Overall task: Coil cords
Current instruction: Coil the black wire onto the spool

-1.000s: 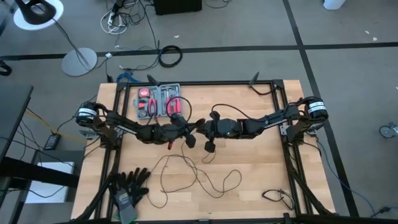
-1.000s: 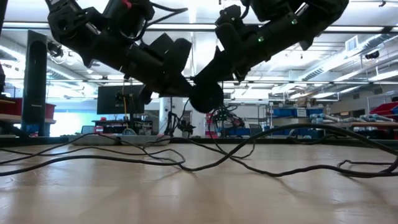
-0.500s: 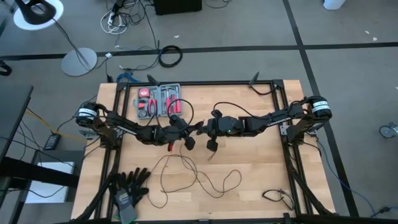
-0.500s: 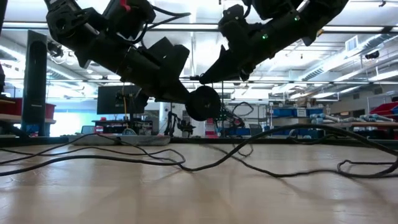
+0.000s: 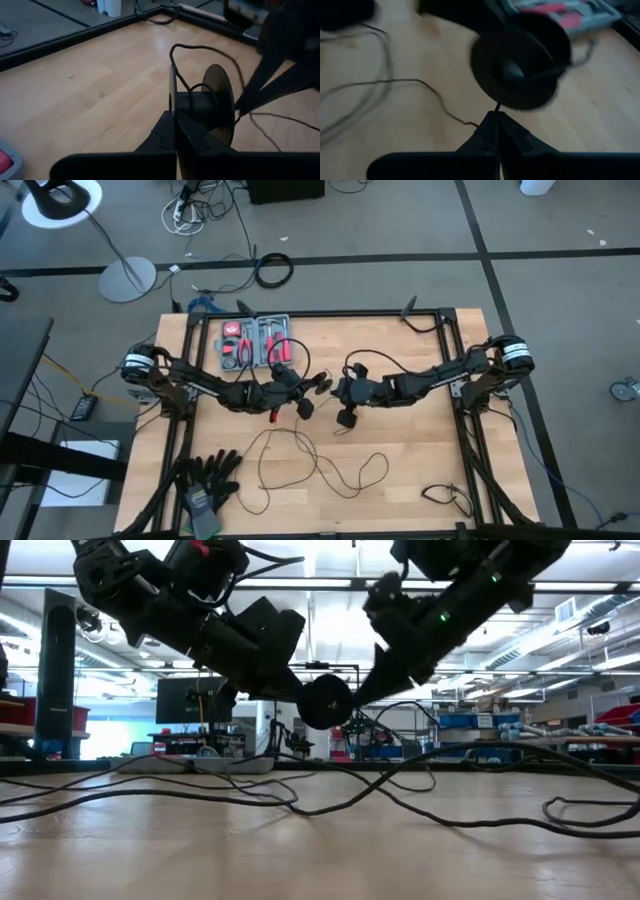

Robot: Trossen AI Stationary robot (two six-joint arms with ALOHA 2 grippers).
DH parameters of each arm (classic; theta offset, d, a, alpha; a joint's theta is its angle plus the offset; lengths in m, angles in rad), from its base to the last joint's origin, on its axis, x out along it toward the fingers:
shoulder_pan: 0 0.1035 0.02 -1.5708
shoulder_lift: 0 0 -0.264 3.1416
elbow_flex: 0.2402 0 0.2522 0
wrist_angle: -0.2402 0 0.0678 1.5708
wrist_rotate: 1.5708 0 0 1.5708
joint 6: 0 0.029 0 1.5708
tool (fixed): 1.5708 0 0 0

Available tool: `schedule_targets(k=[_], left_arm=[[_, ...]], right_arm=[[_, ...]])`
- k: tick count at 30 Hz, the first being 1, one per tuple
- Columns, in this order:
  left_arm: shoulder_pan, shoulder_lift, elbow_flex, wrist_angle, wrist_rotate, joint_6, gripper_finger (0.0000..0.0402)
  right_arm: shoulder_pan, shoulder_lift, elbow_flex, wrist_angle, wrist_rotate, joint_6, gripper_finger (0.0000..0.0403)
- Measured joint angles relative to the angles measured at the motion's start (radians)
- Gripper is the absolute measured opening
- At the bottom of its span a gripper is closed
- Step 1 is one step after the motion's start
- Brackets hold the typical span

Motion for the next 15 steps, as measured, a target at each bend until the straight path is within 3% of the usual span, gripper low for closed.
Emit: schedule_targets(k=[6,15], left_arm=[[-0.011,-0.049,-0.006,-0.009,0.004,0.020,0.0000],[-0.001,-0.087,-0.006,0.114,0.010,0.023,0.0000]], right_arm=[[-0.001,0.000,-0.095,0.056,0.020,0.097,0.0000],[0.000,0.002,-0.174,0.331,-0.053,0.137,0.0000]])
